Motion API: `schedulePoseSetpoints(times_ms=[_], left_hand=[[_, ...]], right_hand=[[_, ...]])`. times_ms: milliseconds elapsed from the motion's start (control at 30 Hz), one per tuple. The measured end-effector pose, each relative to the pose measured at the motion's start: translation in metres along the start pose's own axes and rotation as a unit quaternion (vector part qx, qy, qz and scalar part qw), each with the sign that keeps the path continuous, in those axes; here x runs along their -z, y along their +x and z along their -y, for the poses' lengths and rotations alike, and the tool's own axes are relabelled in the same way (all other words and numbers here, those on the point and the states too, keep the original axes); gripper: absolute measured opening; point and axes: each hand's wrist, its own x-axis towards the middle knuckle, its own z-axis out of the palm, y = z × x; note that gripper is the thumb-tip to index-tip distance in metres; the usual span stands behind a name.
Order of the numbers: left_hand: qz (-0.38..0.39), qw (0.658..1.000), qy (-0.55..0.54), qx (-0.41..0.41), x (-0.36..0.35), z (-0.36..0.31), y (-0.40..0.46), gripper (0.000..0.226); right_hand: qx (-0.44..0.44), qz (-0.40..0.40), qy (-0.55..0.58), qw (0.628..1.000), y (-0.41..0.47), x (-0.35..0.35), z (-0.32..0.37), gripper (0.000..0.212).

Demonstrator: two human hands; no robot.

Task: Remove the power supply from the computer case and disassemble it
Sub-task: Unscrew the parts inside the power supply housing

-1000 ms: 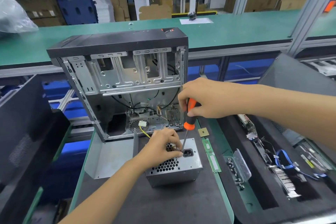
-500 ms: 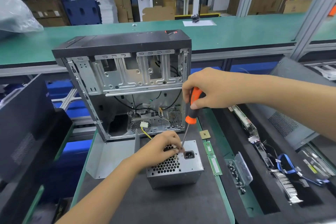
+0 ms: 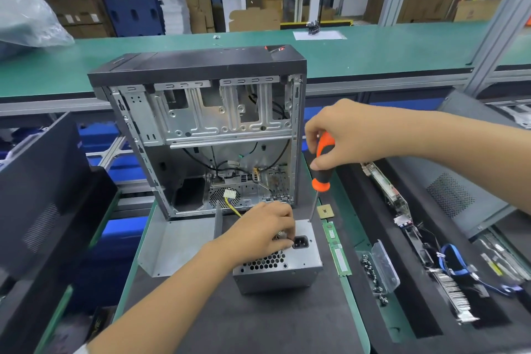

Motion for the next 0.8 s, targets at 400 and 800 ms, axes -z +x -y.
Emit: schedulePoseSetpoints(times_ms=[400, 800], left_hand=[[0.097, 0.981, 0.168, -0.006, 0.013, -0.022, 0.017, 0.014], [0.203, 0.952, 0.228, 0.003, 0.02, -0.04, 0.035, 0.009]], right_hand=[[-0.215, -0.017, 0.187, 0.958, 0.01, -0.072, -0.051, 0.045], [-0.168, 0.032, 0.143, 0.975, 0.019, -0.109, -0.052, 0.039]])
